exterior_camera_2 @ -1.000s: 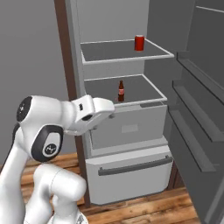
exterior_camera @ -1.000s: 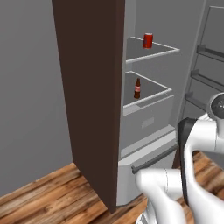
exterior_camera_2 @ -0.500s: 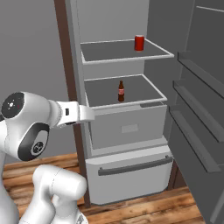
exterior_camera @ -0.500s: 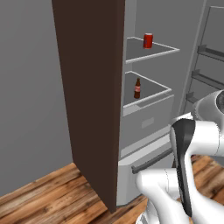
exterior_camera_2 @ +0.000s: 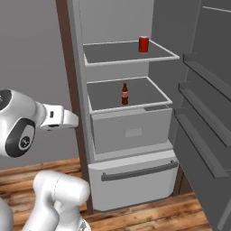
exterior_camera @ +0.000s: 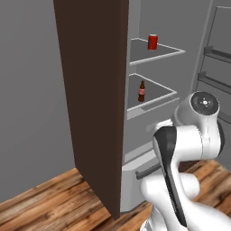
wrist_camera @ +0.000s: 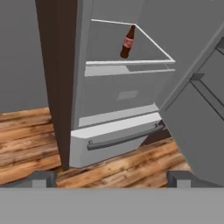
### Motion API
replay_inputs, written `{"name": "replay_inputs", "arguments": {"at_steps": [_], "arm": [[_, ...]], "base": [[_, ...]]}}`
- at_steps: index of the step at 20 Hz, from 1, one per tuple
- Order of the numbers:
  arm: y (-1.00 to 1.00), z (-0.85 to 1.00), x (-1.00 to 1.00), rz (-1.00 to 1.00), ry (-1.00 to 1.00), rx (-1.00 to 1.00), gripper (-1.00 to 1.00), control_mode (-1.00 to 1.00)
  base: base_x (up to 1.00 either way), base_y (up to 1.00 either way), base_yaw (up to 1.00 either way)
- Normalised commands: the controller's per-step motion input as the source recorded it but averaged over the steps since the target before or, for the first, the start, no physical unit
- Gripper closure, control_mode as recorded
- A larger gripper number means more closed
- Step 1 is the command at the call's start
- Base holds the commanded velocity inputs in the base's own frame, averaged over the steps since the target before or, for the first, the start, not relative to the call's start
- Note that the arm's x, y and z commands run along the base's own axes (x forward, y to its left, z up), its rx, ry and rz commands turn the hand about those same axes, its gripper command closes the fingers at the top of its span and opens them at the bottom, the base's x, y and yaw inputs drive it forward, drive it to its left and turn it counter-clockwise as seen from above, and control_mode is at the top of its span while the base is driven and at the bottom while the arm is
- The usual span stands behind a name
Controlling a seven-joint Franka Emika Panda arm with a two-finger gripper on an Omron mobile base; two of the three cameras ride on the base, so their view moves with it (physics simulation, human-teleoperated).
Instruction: Open the fridge, grab two sodas, and place both sodas inside the bowl with ice on the dining counter.
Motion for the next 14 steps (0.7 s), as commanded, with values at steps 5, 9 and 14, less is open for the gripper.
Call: {"name": "replay_inputs", "arguments": {"at_steps": [5, 9, 14], "arm": [[0.0, 0.0, 0.0, 0.0, 0.0, 0.0, -1.0, 1.0], [0.0, 0.0, 0.0, 0.0, 0.0, 0.0, -1.0, 1.0], [0.0, 0.0, 0.0, 0.0, 0.0, 0.0, -1.0, 1.0]], "base": [[0.04, -0.89, 0.06], [0.25, -0.82, 0.16], [0.48, -0.44, 0.32]]}}
